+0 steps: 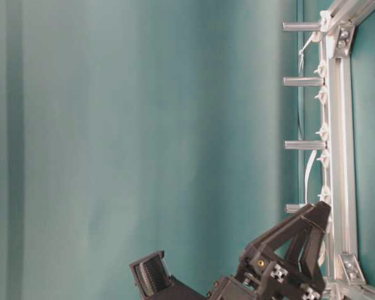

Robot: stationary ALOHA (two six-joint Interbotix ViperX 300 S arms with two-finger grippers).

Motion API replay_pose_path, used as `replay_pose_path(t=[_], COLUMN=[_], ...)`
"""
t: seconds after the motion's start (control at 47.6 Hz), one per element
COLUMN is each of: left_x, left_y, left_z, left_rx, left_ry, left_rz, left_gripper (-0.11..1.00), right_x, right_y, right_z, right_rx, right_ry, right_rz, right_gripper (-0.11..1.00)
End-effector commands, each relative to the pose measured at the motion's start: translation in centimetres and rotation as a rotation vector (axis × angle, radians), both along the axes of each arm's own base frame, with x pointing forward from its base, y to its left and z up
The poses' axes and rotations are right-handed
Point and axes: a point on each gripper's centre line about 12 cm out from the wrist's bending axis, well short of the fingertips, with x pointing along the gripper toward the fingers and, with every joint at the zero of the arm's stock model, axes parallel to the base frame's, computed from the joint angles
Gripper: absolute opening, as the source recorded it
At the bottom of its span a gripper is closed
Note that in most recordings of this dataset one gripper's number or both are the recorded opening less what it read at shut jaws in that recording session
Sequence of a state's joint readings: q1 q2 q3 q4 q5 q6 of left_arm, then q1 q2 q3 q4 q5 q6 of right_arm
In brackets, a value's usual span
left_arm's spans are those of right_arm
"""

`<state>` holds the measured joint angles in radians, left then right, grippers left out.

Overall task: Insert the wire through the string loop located on the right side.
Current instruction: 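Lift the cable and carry it right toward the black zip-tie loop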

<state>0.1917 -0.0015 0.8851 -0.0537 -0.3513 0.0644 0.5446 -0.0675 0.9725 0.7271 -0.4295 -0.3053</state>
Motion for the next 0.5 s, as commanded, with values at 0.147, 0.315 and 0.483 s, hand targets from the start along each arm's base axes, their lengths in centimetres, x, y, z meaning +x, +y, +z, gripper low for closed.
replay_pose_path(t=[0.147, 0.315, 0.483], left_x=[0.2, 0.3, 0.3], left_y=[-0.7, -1.4, -2.5], left_z=[1.1, 1.1, 0.9], left_rx=[0.005, 0.003, 0.005], left_ry=[-0.008, -0.003, 0.005], left_rz=[-0.025, -0.045, -0.078], left_gripper=[0.52, 0.52, 0.51], right_x=[-4.0, -6.2, -8.0], right_y=[0.6, 0.0, -0.8], right_z=[0.0, 0.0, 0.2], right_rx=[0.014, 0.035, 0.049], right_ry=[0.015, 0.024, 0.016], right_rz=[0.066, 0.072, 0.087], right_gripper=[0.12, 0.12, 0.12])
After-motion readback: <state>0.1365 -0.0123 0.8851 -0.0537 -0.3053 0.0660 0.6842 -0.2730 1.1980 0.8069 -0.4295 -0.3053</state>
